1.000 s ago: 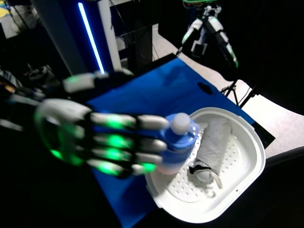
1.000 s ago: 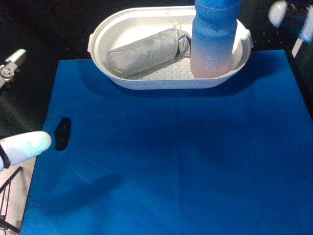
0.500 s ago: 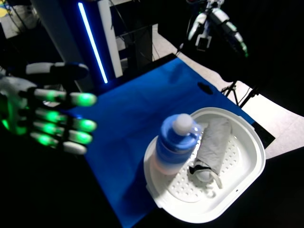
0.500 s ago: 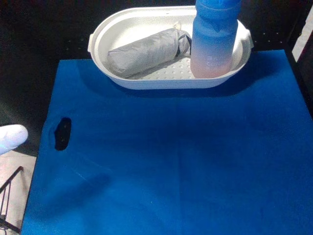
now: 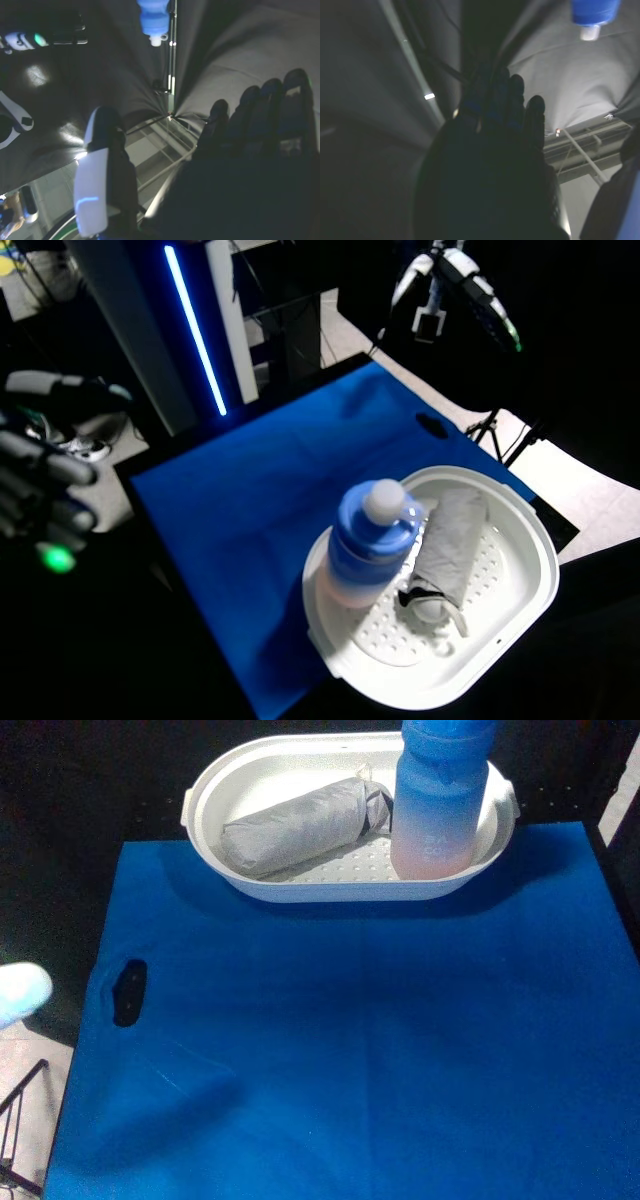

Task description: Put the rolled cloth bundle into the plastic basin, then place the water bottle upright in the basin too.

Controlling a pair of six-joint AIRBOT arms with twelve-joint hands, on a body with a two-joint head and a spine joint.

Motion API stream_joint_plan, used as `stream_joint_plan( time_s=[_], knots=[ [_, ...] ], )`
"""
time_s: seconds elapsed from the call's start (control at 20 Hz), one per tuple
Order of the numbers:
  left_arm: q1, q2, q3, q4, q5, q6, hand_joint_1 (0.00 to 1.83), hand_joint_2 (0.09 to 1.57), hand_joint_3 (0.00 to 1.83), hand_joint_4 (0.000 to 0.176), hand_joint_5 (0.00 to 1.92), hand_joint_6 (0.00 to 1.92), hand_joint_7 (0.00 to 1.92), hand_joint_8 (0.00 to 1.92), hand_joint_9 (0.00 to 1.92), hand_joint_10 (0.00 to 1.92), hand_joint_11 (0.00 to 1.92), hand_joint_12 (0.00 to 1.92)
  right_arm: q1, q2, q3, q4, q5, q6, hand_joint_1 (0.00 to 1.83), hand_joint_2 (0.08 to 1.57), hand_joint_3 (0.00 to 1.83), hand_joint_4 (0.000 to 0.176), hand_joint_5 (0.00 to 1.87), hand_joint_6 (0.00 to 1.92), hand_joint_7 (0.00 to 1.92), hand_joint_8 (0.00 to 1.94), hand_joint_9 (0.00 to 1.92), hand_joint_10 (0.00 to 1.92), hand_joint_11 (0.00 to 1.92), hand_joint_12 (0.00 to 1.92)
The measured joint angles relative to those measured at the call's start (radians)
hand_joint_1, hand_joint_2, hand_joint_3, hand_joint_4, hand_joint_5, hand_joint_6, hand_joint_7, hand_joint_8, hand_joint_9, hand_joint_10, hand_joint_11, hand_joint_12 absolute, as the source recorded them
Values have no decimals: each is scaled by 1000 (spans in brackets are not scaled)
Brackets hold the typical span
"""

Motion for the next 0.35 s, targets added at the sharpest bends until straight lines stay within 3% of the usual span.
stream_joint_plan(
  time_s=[0.2, 0.25, 0.35],
  knots=[
    [0, 0, 0, 13, 0, 0, 320, 954, 0, 176, 0, 0, 0, 0, 46, 8, 60, 28, 0, -11, 0, 13, -2, 0, 555, 1081, 0, 157, 69, 4, 197, 10, 158, 7, 46, 74],
    [0, 0, 0, 11, -1, 0, 334, 965, 0, 176, 0, 0, 8, 3, 69, 13, 102, 47, 0, -11, 0, 12, -1, 0, 567, 1107, 9, 131, 72, 3, 204, 8, 165, 7, 76, 90],
    [-1, 0, 0, 8, 0, 2, 358, 953, 0, 176, 0, 0, 30, 10, 83, 16, 102, 47, 7, -13, 0, 12, -2, 0, 503, 1110, 8, 126, 35, 1, 185, 2, 145, 2, 82, 94]
  ],
)
